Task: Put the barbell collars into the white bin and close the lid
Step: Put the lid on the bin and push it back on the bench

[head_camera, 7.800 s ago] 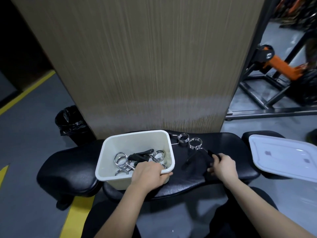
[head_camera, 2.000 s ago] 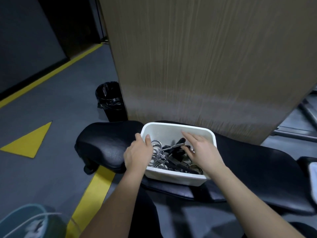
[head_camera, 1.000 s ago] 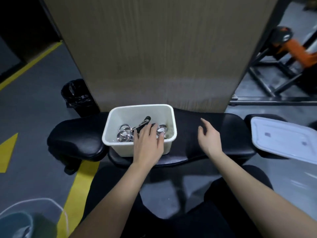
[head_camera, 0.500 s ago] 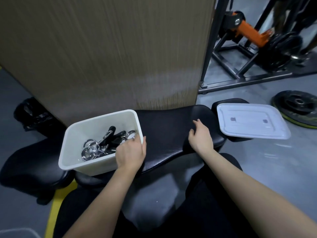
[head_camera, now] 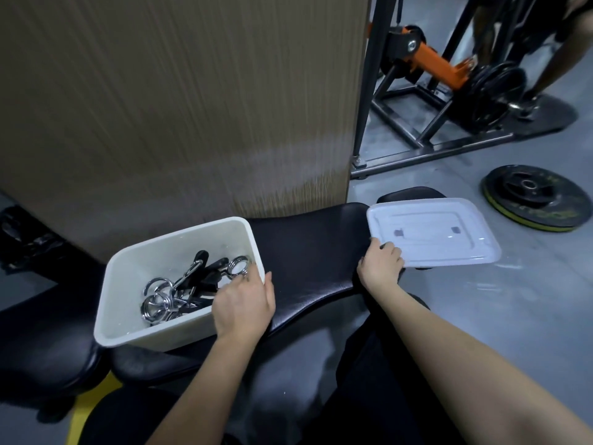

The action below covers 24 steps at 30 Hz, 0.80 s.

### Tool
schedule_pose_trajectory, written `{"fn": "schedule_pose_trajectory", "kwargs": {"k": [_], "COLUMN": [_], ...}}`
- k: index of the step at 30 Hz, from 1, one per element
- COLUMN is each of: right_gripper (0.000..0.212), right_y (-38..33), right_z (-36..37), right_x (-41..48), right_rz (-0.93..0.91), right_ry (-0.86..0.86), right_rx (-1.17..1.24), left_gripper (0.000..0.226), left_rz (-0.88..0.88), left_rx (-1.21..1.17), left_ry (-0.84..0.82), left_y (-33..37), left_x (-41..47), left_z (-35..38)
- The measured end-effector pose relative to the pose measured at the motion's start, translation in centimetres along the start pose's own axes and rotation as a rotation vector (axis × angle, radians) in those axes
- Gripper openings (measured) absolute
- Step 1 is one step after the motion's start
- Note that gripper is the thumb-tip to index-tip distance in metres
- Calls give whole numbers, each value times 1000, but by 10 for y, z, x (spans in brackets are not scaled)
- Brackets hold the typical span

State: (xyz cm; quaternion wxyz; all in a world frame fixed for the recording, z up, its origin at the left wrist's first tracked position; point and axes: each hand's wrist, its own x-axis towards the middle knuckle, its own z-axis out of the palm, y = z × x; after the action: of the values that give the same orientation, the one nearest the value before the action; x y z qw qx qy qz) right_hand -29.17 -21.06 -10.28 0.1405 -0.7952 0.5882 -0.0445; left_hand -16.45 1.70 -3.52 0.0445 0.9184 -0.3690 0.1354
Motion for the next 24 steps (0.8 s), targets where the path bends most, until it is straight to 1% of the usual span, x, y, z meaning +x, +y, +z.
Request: {"fn": "schedule_pose_trajectory", "kwargs": {"k": [2,4,5,6,8,9,11,14,15,16,18,19,20,21,23,24], "right_gripper": [53,61,58,50,36,34,33,33,40,51,85,103,114,114,88,79], "right_y": [0,-5,-9,-14,-24,-30,-37,-34,-27,-20,-4,2,9,16,22,22], "right_z": [-1,0,-2,-6,-20,-28,-43,-50,-45,-38,-18,-9,-2,4,8,5], "right_x": [-11,-27,-34,-40,-46,-48,-49,-51,-52,-54,-60,-65,-70,-74,-79,-81], "right_rz": [-97,-142,-141,-145,-190,-212,-226,-161,-137,-115,-124,-157,-198,-243,-332,-365], "right_ry": [-18,-98,-143,-179,-166,-144,-133,-152,-188,-248,-410,-443,-423,-363,-187,-121], "right_rx": [-51,-128,-148,-166,-218,-223,-148,-106,-112,-115,-176,-236,-287,-327,-407,-437], "left_gripper": [31,32,33,34,42,45,48,49,49,52,58,59,60,59,57,57], "left_rz": [11,33,37,35,26,23,36,54,58,59,54,55,61,71,75,75], "left_rx": [-6,-12,-14,-11,1,-2,-37,-112,-116,-114,-107,-105,-104,-102,-96,-95], "left_ry": [-5,-6,-13,-25,-66,-86,-110,-143,-152,-159,-174,-186,-196,-200,-222,-236], "left_y": [0,0,-1,-1,-2,-2,-4,-8,-10,-11,-11,-11,-10,-10,-12,-13], "left_x": [-1,-2,-3,-4,-6,-6,-6,-9,-11,-13,-15,-15,-15,-14,-13,-13], "left_z": [-2,-3,-4,-6,-11,-14,-16,-19,-20,-20,-19,-19,-18,-17,-18,-18]}}
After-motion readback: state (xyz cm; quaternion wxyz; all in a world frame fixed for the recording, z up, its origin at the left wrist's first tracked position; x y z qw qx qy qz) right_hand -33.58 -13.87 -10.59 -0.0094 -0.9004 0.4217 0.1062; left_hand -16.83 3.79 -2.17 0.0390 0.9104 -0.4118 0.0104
